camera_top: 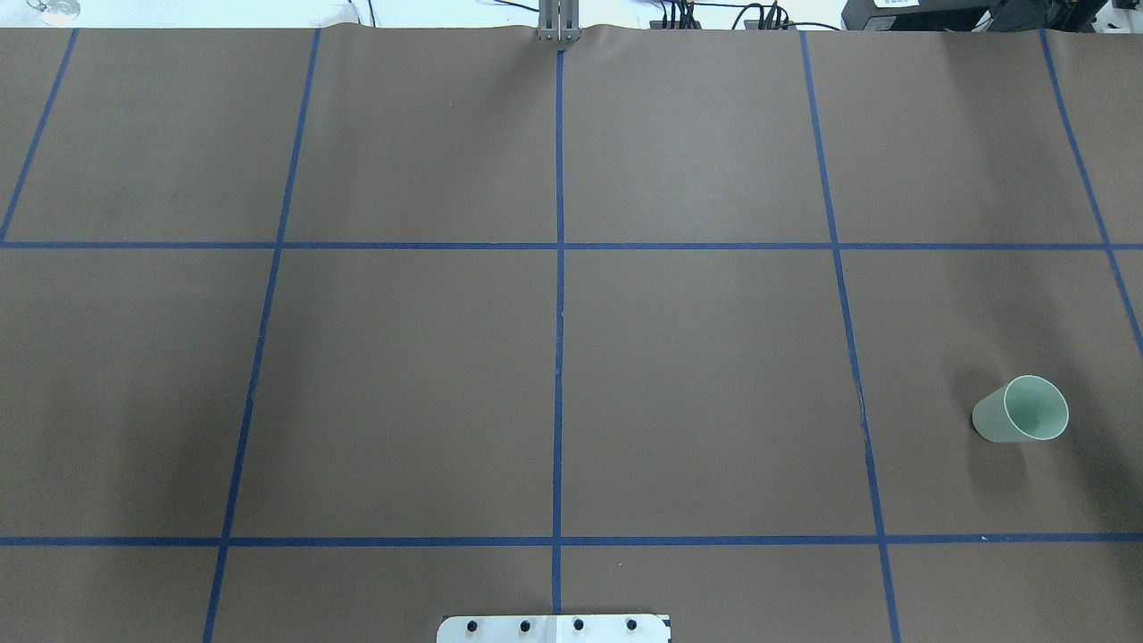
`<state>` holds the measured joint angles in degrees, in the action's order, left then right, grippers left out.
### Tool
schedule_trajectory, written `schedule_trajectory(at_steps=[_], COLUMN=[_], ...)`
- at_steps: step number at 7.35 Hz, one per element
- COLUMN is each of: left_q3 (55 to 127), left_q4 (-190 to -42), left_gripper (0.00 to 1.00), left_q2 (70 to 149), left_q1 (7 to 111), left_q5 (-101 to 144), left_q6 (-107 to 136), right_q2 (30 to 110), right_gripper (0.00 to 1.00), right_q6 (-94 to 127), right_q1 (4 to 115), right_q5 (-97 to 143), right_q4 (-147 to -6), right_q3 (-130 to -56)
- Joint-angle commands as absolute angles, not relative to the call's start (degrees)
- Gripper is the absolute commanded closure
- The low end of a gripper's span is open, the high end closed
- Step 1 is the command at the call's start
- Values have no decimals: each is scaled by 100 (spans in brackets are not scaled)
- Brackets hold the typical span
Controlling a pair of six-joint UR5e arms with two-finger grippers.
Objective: Transfer and stack yellow cup on green cup
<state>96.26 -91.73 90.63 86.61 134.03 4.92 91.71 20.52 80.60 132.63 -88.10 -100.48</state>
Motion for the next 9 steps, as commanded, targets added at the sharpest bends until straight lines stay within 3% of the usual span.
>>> schedule_trajectory(at_steps=[1, 6, 9], left_q3=[9694, 9861, 9932], left_q4=[-9185, -9290, -10491], left_gripper=[0, 0, 1], left_q2=[8983, 8755, 7781], left_q1=[8657, 8640, 8640], left_q5=[13412, 13412, 13368], left_q6=[536, 510, 457], right_q2=[9150, 9149, 9246], right_gripper=[0, 0, 0], right_q6=[2065, 2048, 2065], right_q1=[8060, 8042, 7946], right_q5=[13271, 13280, 13289], right_q4=[-8798, -8624, -8016], right_q3=[-10072, -10196, -10187])
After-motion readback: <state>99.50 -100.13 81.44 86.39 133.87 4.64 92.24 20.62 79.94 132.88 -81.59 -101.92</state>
